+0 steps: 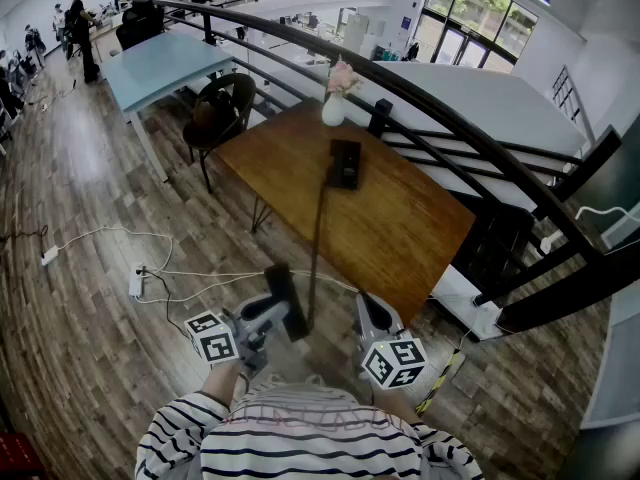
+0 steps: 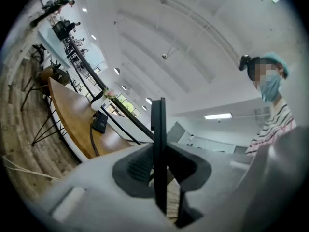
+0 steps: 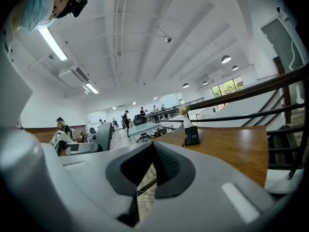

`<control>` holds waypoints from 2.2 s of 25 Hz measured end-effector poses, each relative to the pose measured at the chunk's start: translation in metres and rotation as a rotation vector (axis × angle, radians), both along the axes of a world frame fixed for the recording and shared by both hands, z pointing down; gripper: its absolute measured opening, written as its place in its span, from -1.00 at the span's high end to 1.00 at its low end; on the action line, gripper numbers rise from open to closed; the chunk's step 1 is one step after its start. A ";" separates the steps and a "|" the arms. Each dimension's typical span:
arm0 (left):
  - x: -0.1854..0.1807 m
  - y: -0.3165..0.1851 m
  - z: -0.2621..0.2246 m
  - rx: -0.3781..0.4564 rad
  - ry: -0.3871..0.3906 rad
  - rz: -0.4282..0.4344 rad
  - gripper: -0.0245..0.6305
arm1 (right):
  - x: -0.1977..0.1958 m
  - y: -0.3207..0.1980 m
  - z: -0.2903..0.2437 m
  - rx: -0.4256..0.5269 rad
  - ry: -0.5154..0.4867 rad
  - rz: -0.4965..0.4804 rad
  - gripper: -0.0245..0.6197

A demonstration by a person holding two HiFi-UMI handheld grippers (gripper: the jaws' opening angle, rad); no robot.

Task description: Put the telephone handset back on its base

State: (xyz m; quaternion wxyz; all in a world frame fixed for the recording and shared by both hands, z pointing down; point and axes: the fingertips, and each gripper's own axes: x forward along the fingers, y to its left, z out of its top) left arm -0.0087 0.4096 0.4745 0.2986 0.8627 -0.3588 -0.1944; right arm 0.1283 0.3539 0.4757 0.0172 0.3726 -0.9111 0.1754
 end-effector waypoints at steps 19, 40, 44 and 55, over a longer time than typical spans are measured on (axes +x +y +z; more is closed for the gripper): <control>0.025 -0.066 0.024 -0.044 0.021 -0.110 0.70 | 0.026 -0.072 0.031 -0.051 0.015 -0.094 0.92; -0.106 -0.262 0.034 -0.102 0.043 0.183 0.70 | -0.096 -0.235 0.033 -0.090 0.027 0.203 0.92; -0.126 -0.291 0.038 -0.119 0.042 0.243 0.70 | -0.115 -0.255 0.035 -0.099 0.022 0.268 0.92; -0.121 -0.355 0.050 -0.159 0.045 0.298 0.70 | -0.113 -0.301 0.047 -0.139 0.016 0.314 0.92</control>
